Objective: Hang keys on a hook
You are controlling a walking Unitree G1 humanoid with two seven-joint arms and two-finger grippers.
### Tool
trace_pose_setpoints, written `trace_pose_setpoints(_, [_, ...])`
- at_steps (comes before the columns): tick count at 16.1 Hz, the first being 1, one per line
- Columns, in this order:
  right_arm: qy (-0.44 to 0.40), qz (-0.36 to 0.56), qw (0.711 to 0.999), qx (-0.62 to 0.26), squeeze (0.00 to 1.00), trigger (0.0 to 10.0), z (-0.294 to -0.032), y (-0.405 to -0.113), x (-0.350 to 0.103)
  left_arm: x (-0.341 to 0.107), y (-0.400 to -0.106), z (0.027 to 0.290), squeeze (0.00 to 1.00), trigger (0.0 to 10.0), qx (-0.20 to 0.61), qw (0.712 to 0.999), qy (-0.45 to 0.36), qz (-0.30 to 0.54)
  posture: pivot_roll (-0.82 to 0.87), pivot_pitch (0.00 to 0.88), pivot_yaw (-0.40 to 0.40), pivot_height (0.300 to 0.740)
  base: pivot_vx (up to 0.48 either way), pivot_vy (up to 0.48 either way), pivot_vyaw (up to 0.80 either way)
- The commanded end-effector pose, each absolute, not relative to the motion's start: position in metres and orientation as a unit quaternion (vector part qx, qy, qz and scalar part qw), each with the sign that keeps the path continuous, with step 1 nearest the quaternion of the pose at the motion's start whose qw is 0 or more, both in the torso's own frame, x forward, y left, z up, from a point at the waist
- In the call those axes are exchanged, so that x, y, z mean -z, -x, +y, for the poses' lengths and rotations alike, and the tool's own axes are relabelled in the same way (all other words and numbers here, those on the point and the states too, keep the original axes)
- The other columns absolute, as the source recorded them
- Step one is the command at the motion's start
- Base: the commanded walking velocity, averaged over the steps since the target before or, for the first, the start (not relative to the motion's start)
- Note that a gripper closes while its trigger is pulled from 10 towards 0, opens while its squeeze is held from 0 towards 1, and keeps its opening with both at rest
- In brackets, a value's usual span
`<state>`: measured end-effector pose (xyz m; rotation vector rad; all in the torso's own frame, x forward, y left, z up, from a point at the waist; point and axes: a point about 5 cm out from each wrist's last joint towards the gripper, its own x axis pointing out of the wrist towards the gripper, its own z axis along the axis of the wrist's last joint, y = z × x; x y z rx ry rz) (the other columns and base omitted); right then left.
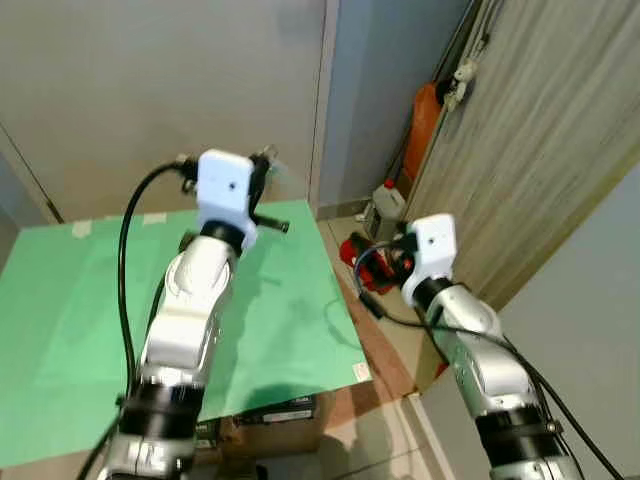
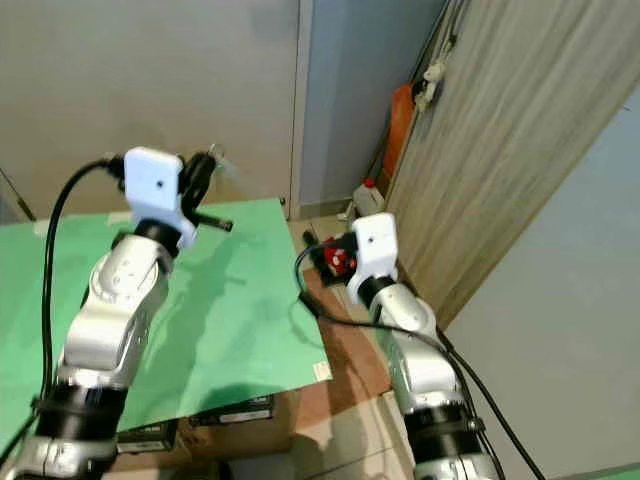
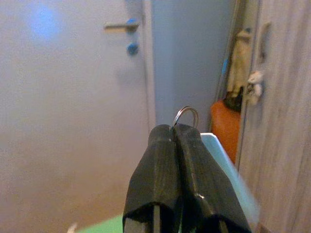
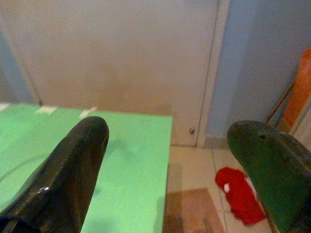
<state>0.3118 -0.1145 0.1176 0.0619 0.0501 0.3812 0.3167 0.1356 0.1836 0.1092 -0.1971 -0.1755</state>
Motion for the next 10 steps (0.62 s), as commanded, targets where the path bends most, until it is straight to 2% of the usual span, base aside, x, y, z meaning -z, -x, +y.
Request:
trace_pose_setpoints(1, [-0.051,0.016,0.985,-0.162,0.00,10.0,-0.123,-0.315,-0.121,-0.180,-0.313,0.142,0.00,0.0,0.067,0.992,-0.051,-0.090,0.04,0.000,-0.026,0.740,0.000,0.000,0.00])
trace_pose_setpoints(2, [-0.075,0.001,0.988,-0.137,0.00,10.0,-0.127,-0.319,-0.128,-0.171,-0.308,0.146,0.00,0.0,0.056,0.994,-0.056,-0.073,0.03,0.000,-0.002,0.740,0.000,0.000,0.00])
trace_pose_setpoints(5, [-0.077,-0.005,0.989,-0.127,0.00,10.0,-0.127,-0.318,-0.124,-0.153,-0.305,0.145,0.00,0.0,0.063,0.996,-0.056,-0.037,0.02,0.000,0.013,0.740,0.000,0.000,0.00])
trace_pose_setpoints(10, [-0.075,0.010,0.990,-0.123,0.00,10.0,-0.128,-0.310,-0.114,-0.144,-0.304,0.139,0.00,0.0,0.064,0.996,-0.043,-0.034,-0.01,0.000,0.021,0.740,0.000,0.000,0.00])
